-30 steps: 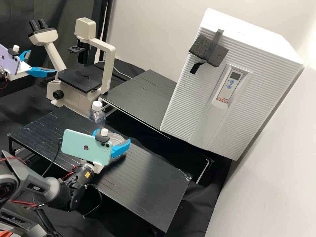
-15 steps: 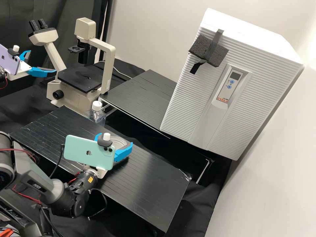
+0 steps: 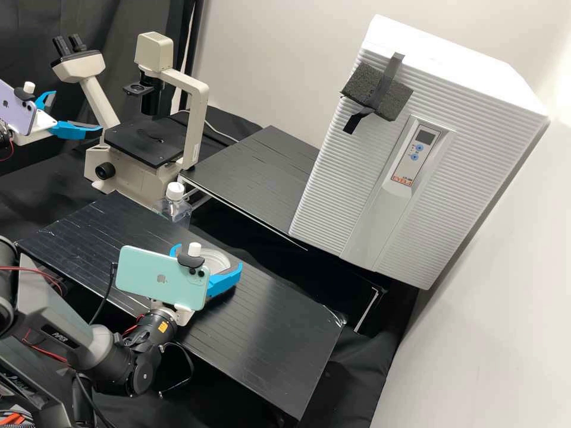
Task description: Close the petri dish lid.
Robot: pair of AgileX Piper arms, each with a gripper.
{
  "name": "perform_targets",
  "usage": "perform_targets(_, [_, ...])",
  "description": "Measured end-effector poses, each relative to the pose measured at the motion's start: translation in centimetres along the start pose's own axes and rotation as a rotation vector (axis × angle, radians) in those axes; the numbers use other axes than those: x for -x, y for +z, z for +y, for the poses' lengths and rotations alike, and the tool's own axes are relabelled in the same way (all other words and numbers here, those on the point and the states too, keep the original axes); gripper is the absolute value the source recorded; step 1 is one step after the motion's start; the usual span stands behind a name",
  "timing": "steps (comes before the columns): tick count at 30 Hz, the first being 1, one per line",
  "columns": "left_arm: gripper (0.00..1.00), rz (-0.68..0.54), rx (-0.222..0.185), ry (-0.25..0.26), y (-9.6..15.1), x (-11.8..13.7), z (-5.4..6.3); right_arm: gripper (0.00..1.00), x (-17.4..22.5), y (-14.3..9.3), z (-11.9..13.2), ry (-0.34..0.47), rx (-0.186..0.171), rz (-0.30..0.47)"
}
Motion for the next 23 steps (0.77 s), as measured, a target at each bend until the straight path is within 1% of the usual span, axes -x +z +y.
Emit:
perform_targets(3, [1.00,0.000,0.000,0.000,0.0,0.0,0.0,1.00,0.0,0.0,0.0,0.000,0.000,0.000])
perform_targets(7, [1.00,0.000,0.000,0.000,0.0,0.0,0.0,1.00,0.1,-0.3,0.2,0.012,-0.019,0.005])
perform_targets(15, [1.00,0.000,0.000,0.000,0.0,0.0,0.0,1.00,1.1,-1.5,1.3,0.102,-0.064,0.024])
perform_targets(17, [1.00,0.000,0.000,0.000,0.0,0.0,0.0,1.00,1.3,-1.7,1.6,0.133,-0.059,0.026])
perform_targets(18, [1.00,0.000,0.000,0.000,0.0,0.0,0.0,1.00,1.3,-1.8,1.8,0.152,-0.064,0.026])
perform_targets(21, [1.00,0.000,0.000,0.000,0.0,0.0,0.0,1.00,1.3,-1.9,2.4,0.230,-0.124,0.033])
perform_targets(23, [1.00,0.000,0.000,0.000,0.0,0.0,0.0,1.00,1.2,-1.8,2.6,0.259,-0.148,0.033])
